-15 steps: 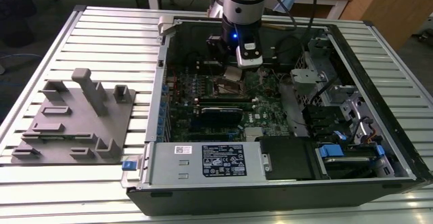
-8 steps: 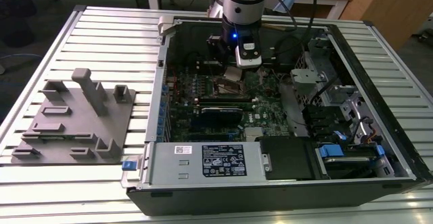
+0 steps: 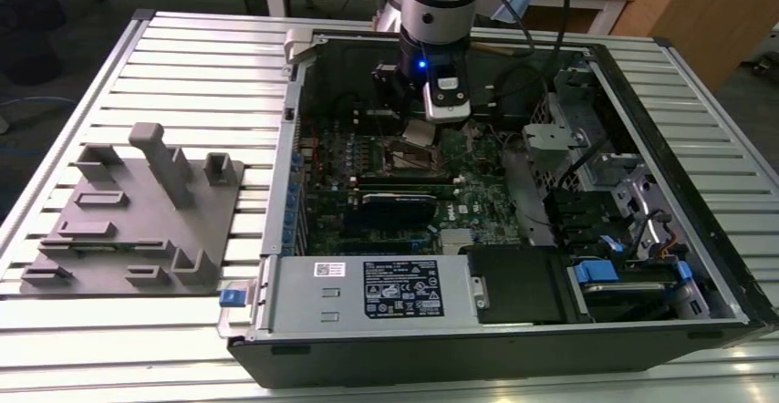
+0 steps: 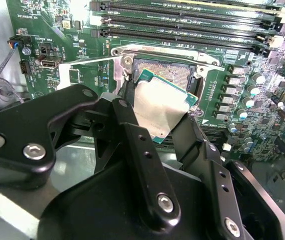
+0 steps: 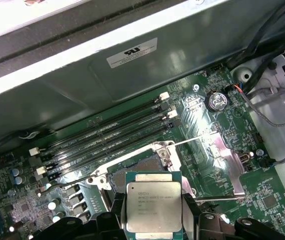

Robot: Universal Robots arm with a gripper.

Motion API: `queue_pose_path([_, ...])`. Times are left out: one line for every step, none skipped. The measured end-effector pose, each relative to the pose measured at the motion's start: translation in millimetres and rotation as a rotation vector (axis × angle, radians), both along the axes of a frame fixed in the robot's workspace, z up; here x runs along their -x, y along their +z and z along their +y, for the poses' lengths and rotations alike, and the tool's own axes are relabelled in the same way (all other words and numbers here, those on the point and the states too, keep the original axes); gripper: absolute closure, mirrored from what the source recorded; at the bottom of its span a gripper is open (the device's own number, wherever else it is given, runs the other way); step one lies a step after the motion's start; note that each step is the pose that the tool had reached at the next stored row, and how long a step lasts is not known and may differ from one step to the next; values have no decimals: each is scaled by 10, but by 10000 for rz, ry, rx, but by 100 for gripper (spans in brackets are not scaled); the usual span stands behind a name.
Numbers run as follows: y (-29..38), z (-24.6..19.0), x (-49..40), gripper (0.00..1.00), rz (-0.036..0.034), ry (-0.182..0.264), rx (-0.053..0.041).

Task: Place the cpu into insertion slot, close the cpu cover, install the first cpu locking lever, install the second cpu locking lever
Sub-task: 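Place the cpu into insertion slot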

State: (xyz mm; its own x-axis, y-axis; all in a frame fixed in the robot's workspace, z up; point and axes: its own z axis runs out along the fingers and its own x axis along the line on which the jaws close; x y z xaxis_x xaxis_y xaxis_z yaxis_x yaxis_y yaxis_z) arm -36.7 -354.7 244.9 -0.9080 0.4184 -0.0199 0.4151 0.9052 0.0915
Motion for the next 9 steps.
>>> queue_pose_path([-1, 0, 0, 46, 0, -48, 1])
queue_pose_path([-2, 0, 0, 46, 0, -127, 1])
queue_pose_path([-5, 0, 0, 46, 0, -205, 0])
queue_pose_path([-8, 0, 0, 46, 0, -330, -1])
queue_pose_path([-11, 0, 1, 46, 0, -530, 0])
queue_pose_path([-14, 0, 0, 46, 0, -710, -1])
queue_pose_path([-17, 0, 0, 46, 0, -882, 0])
queue_pose_path([-21, 0, 0, 46, 0, -1064, -1])
queue_pose_path([-24, 0, 0, 46, 0, -1242, 0])
